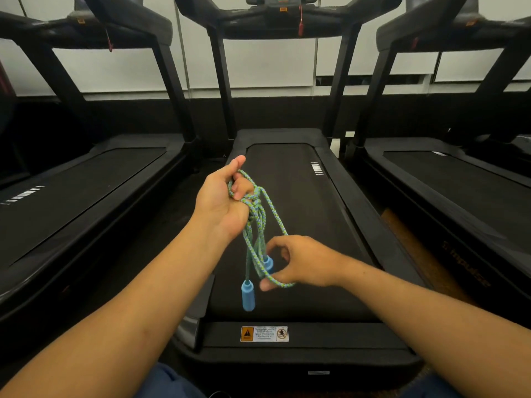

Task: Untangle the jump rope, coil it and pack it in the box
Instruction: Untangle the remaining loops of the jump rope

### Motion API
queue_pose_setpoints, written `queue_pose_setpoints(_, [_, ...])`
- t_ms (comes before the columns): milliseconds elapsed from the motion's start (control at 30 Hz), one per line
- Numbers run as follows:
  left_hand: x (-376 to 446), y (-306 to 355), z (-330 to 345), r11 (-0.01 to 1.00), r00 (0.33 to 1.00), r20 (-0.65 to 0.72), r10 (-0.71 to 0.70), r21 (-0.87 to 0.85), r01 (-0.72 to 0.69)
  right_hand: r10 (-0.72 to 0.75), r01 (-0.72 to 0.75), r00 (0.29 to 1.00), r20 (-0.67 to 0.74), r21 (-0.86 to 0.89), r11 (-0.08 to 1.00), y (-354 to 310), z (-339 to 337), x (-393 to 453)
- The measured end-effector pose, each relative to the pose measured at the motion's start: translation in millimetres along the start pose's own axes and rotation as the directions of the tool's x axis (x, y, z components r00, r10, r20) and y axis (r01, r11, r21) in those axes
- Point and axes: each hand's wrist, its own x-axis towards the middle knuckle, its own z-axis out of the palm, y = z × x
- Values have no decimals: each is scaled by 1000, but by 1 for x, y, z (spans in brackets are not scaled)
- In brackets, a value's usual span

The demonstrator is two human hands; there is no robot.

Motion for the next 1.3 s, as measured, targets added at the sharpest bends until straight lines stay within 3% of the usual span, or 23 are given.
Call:
queue_pose_setpoints(133, [2,3,0,1000,1000,-1,9,7,-9,-11,10,990,-143,-9,1000,4,19,12])
queue_pose_setpoints(333, [8,-1,-13,974,998,-59,38,225,-24,23,-9,988,-155,93,996,8,-7,10])
queue_pose_setpoints(500, [9,-9,-18,924,996,-76,53,381,-20,64,-61,998,3,345,937,11,-34,-6])
queue_pose_setpoints(633, [8,-10,-18,909,995,-79,60,416,-22,99,-154,988,121,635,757,13,-41,-10])
queue_pose_setpoints(700, [8,-10,-18,906,995,-83,56,424,-15,132,-149,989,71,527,837,14,-46,-12])
queue_pose_setpoints(800, [5,-11,-18,901,996,-80,38,433,0,115,-102,991,-67,169,980,18,-45,-10])
queue_pose_setpoints(933, [2,-16,-16,884,998,-68,16,467,18,7,12,963,-269,66,998,22,-39,-2])
queue_pose_setpoints(1033, [1,-19,-17,857,997,-65,34,515,5,7,32,920,-391,93,995,21,-43,-1])
queue_pose_setpoints(1167, [8,-23,-24,819,998,-65,25,574,16,-44,100,903,-427,109,989,7,-44,-7])
queue_pose_setpoints(1300, [14,-32,-25,816,999,-30,-19,577,33,-113,192,832,-543,91,977,-11,-40,-10])
